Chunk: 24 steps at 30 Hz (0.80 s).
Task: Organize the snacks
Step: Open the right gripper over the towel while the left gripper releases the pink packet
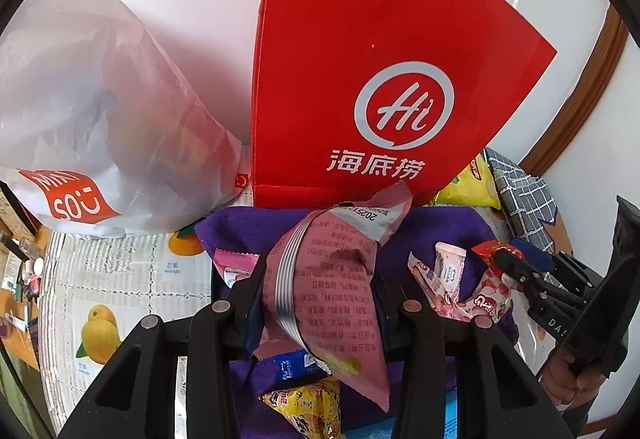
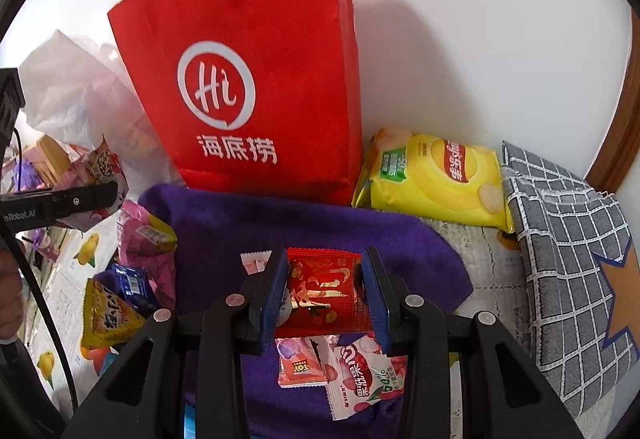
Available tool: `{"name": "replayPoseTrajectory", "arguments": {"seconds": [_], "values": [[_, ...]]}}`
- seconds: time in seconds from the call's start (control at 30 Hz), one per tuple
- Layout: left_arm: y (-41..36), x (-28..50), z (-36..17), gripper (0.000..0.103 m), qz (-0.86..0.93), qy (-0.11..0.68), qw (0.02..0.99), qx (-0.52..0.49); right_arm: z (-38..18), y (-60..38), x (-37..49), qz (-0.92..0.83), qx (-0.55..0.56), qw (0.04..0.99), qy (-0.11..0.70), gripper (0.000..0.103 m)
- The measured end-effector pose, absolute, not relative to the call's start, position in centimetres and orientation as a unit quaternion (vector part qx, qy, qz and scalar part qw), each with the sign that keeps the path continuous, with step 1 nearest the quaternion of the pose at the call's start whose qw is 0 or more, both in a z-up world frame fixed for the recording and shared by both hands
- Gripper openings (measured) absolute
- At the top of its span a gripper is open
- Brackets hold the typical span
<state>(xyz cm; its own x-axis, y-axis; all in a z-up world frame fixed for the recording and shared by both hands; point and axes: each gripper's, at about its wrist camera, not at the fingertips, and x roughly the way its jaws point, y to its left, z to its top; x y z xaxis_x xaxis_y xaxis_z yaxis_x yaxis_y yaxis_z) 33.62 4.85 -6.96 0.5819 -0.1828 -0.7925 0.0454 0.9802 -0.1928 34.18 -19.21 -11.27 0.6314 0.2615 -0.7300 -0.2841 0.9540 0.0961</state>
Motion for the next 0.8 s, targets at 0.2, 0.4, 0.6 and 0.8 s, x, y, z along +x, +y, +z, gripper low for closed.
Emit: {"name": "replayPoseTrajectory", "arguments": {"seconds": [0.2, 0.4, 0.6, 0.8], "values": [[4.8, 34.1, -7.7, 0.040, -0.071, 0.466, 0.878, -0.080, -11.9, -19.2, 34.7, 0.149, -0.018, 0.898, 0.413, 0.038], [4.2, 34.3, -8.3, 0.040, -0.071, 0.479, 0.872, -0.070, -12.9, -18.5, 35.1, 0.151, -0.037, 0.890, 0.428, 0.038], [3.6, 34.4, -8.8, 0.040, -0.075, 0.490, 0.867, -0.060, -13.4, -18.4, 35.3, 0.150, -0.043, 0.886, 0.437, 0.038], [3.1, 34.6, -9.5, 0.040, -0.080, 0.503, 0.859, -0.053, -14.0, -18.5, 35.6, 0.144, -0.044, 0.880, 0.451, 0.038]]}}
